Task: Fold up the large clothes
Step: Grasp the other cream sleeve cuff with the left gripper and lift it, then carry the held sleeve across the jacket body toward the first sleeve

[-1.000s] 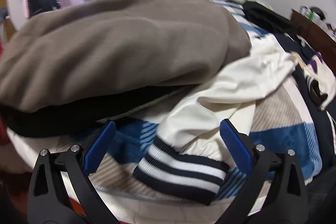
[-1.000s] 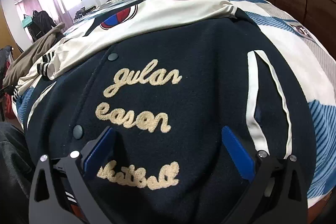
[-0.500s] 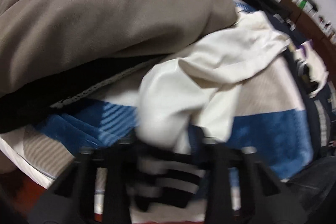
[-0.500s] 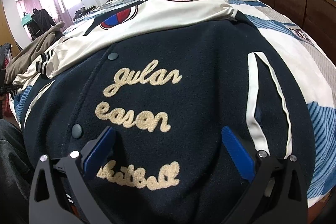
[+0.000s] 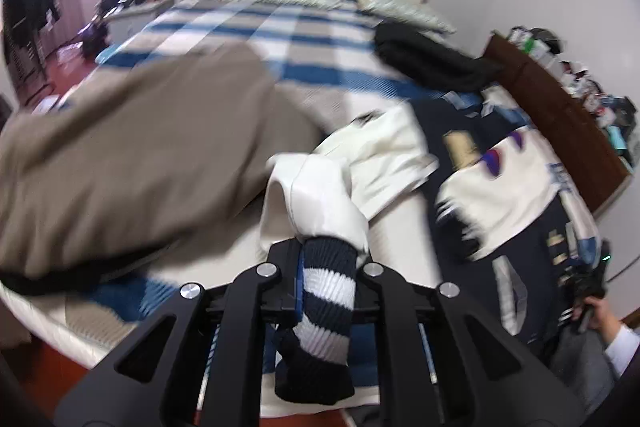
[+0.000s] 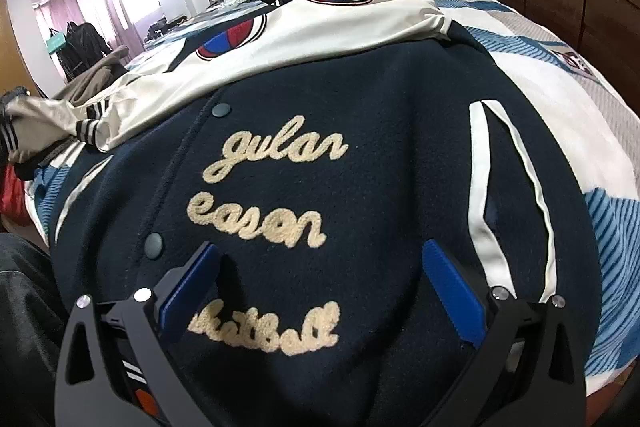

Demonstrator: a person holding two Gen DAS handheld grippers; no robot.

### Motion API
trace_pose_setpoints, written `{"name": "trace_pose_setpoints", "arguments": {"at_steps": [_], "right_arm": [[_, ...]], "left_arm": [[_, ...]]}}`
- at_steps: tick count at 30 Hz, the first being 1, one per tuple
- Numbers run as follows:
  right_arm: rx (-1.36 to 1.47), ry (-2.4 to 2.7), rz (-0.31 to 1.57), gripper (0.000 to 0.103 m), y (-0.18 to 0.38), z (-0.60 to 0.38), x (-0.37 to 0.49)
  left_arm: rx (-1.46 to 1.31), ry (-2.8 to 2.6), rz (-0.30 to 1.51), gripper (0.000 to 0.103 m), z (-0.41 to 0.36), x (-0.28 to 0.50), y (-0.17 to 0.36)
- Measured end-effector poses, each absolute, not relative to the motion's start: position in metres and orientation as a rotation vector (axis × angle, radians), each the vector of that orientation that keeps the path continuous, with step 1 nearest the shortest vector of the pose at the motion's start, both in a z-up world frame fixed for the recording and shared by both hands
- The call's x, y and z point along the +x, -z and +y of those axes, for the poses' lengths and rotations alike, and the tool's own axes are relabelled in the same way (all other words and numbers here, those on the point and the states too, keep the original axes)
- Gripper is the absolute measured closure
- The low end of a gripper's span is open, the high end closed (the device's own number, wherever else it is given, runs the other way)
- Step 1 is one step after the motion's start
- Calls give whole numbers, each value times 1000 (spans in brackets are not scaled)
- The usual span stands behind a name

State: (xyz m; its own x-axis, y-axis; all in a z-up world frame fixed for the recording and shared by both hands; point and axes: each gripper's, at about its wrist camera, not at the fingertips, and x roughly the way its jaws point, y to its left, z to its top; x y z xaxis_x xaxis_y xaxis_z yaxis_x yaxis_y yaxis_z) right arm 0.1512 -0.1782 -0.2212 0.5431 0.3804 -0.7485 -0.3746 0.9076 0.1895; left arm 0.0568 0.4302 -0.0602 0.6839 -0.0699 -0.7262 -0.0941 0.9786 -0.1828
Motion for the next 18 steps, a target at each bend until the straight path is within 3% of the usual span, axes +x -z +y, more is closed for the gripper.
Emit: {"name": "trace_pose_setpoints", "arguments": {"at_steps": [9, 18], "right_arm": [[51, -481, 891, 4, 219, -183, 150], [103, -514, 899, 4, 218, -189, 152]], "left_arm": [[-188, 162, 713, 92, 312, 133, -48], [-75, 386, 704, 92, 158, 209, -91]]}}
